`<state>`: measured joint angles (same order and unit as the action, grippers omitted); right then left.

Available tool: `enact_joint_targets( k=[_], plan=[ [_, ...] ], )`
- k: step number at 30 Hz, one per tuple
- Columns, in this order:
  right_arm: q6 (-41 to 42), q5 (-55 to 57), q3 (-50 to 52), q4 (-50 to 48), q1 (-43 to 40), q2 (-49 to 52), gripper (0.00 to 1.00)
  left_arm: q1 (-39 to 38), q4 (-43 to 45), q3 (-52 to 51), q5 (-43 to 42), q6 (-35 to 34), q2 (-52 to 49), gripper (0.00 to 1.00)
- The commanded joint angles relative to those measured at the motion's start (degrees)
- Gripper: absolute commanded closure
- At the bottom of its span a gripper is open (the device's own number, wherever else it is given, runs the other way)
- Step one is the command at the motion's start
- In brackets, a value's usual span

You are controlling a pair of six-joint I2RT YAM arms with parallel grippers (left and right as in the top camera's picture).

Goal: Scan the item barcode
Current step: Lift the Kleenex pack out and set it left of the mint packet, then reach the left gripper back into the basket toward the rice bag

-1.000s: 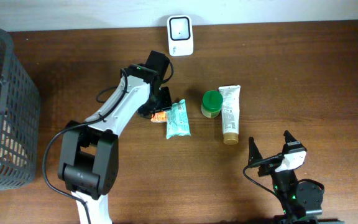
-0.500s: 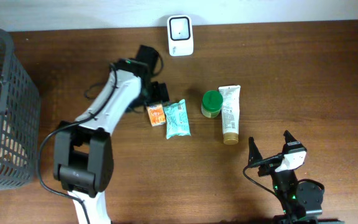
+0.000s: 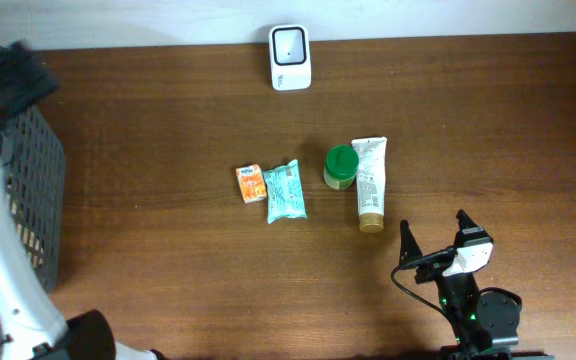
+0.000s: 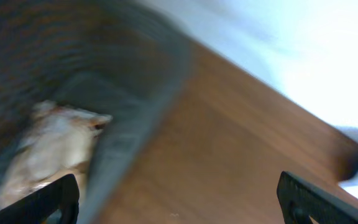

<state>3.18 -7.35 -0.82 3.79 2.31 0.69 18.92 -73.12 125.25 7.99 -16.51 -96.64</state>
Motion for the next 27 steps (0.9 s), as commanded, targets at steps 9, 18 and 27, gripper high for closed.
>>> enact_joint_targets(
  k=[9, 18, 27],
  plan=[
    [0.24, 0.33, 0.46, 0.04, 0.42, -0.28, 0.02, 16.52, 0.22, -8.39, 2.08, 1.42, -5.03, 0.0],
    [0.24, 0.33, 0.46, 0.04, 0.42, -0.28, 0.02, 16.79, 9.2, -20.94, 8.7, 5.2, -5.07, 0.01],
    [0.24, 0.33, 0.46, 0.04, 0.42, -0.28, 0.02, 20.37, 17.09, -21.84, -2.62, 15.89, -7.3, 0.01]
  ],
)
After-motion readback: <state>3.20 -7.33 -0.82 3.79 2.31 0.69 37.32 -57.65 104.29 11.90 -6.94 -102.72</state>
